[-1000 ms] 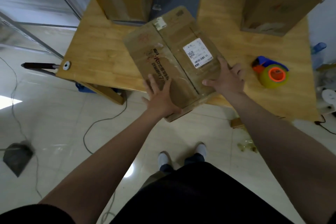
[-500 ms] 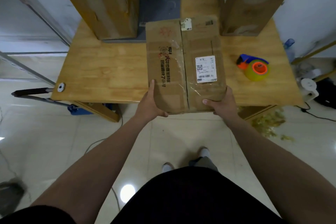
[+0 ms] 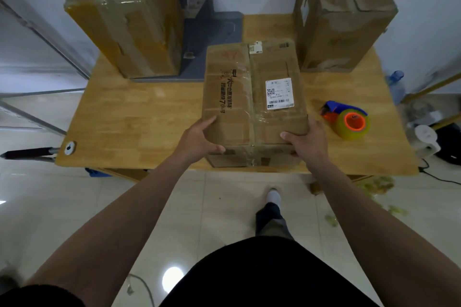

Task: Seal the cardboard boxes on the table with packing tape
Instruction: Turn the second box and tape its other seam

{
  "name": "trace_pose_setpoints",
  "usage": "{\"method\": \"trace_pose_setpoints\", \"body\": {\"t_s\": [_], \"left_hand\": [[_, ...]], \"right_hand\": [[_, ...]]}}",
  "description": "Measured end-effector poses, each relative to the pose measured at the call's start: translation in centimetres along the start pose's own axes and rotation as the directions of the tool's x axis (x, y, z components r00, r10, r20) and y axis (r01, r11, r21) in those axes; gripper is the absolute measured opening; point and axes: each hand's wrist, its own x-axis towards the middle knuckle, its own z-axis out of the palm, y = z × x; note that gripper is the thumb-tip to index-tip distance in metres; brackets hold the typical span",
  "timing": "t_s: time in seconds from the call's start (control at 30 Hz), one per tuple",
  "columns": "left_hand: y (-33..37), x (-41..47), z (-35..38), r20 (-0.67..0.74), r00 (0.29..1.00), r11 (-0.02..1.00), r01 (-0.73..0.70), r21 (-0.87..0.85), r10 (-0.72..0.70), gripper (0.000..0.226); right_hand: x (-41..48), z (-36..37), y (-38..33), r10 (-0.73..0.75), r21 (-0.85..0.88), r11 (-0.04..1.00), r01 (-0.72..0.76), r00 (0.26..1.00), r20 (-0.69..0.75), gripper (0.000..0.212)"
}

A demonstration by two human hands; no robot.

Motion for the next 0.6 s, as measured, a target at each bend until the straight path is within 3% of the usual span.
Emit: {"method": "trace_pose_setpoints", "body": {"t_s": [0.17, 0.37, 0.5, 0.6], "left_hand": [[3.8, 3.4, -2.3, -0.07, 0.996, 0.996, -0.055, -0.075, 0.049, 0.098], [9.2, 10.5, -3.8, -0.145, 0.986, 0.996, -0.073, 0.046, 0.079, 0.095], [9.9, 16.2, -1.3, -0.022, 1.0, 0.978, 0.01, 0.21, -0.005, 0.104], [9.8, 18.8, 0.7, -0.027, 0.999, 0.979, 0.046, 0.2, -0.042, 0.105]], "right_hand": [[5.7, -2.6, -4.1, -0.105, -0.003, 0.994, 0.106, 0.994, 0.038, 0.067], [13.2, -2.5, -7.9, -0.081, 0.096, 0.992, 0.08, 0.997, 0.01, 0.066], [17.8, -0.5, -6.1, 0.003, -0.043, 0.999, 0.001, 0.997, 0.083, 0.084], [19.9, 0.3, -4.5, 0.07, -0.171, 0.984, -0.047, 0.989, 0.13, 0.089]]}}
